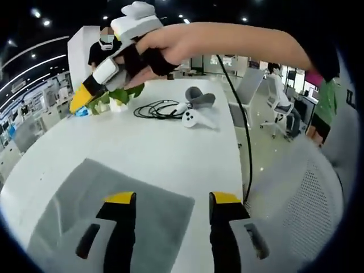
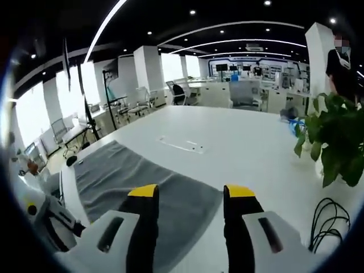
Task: Fold the towel on the table until its edges align and the towel forms a compact rectangular stack.
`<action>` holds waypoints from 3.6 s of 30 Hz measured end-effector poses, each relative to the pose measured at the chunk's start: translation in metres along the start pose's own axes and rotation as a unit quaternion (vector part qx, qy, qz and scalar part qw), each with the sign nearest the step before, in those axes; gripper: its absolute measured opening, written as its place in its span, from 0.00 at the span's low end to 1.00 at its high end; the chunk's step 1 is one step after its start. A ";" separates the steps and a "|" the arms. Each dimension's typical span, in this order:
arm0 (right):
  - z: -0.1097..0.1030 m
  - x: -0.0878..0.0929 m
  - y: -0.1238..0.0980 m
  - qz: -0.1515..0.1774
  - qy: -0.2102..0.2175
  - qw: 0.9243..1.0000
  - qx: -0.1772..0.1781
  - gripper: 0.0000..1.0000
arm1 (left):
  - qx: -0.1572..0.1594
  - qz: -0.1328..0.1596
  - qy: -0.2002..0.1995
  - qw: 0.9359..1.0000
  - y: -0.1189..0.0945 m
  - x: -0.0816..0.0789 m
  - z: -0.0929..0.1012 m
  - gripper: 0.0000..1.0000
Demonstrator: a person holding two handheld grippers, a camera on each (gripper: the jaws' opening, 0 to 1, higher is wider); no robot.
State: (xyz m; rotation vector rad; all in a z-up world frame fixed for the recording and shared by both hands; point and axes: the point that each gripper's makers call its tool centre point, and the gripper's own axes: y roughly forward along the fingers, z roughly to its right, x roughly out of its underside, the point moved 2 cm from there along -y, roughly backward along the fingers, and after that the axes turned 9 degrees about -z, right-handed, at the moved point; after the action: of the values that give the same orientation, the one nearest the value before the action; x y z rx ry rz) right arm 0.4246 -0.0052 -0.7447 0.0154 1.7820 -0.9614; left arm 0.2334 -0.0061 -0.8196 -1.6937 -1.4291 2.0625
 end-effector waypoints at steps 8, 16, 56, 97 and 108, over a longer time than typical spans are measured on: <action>0.008 0.020 0.028 -0.027 0.008 1.000 -0.010 0.41 | 0.012 -0.028 0.017 0.999 0.027 0.015 0.007 0.44; 0.017 0.035 0.048 -0.047 0.012 0.999 -0.008 0.40 | 0.028 -0.035 0.022 0.999 0.042 0.023 0.016 0.29; 0.041 0.090 0.121 -0.132 0.040 0.990 -0.012 0.30 | 0.025 -0.032 0.006 0.999 0.082 0.042 0.017 0.08; 0.049 0.073 0.115 -0.139 -0.029 0.990 0.026 0.01 | 0.077 0.014 -0.105 0.991 0.073 0.019 0.016 0.07; 0.060 0.064 0.096 -0.115 0.012 0.992 0.040 0.01 | 0.082 0.049 -0.077 0.992 0.060 -0.014 0.022 0.07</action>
State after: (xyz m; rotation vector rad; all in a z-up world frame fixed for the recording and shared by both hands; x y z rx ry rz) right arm 0.4856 -0.0042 -0.8596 -0.1306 1.7928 -1.2017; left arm 0.2475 -0.0606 -0.8531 -1.6017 -1.1971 2.3370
